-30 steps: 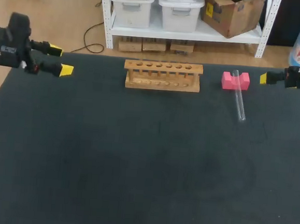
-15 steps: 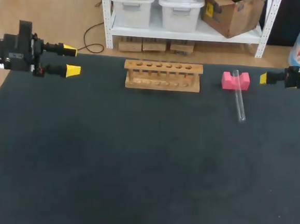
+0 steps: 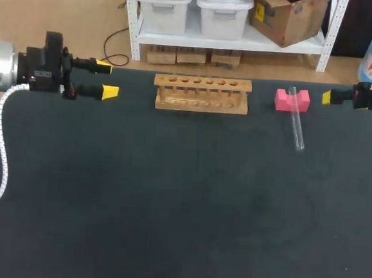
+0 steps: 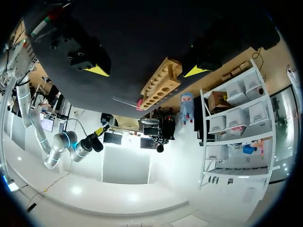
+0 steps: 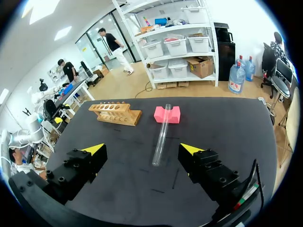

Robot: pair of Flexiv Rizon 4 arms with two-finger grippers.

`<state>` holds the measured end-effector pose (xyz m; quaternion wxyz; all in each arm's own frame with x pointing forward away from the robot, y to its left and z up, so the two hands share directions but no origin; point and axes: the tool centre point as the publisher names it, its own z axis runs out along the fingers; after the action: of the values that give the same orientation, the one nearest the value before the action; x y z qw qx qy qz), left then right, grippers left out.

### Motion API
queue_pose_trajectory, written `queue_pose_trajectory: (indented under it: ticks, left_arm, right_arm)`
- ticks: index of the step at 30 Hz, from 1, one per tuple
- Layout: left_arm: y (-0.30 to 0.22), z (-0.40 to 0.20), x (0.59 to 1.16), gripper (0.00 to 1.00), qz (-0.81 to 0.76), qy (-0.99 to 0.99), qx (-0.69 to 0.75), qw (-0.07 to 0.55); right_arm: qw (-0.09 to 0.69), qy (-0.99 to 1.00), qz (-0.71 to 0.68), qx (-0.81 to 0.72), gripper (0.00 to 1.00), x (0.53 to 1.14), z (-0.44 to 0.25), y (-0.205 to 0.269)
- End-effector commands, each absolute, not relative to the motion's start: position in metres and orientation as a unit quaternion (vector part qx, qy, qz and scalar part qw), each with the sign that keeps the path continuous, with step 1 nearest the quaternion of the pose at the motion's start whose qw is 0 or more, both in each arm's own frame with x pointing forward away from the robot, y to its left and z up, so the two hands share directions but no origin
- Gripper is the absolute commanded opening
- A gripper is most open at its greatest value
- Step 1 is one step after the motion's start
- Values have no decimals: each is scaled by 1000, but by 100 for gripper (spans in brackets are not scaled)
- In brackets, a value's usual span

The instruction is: Grasp the test tube, adjust it, and insert it.

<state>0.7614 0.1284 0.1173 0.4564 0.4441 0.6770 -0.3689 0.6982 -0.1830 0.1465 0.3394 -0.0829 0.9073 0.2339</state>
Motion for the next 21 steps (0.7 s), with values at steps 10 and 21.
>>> queue_pose_trajectory:
  ticks: [10,21]
  left_arm:
    - [125,109,768,100,-370,682,440,452]
    - [125,109,768,100,-370,682,440,452]
  right_arm:
    - [339,908,231,-82,100,697,148,-183]
    - [339,908,231,-82,100,697,148,-183]
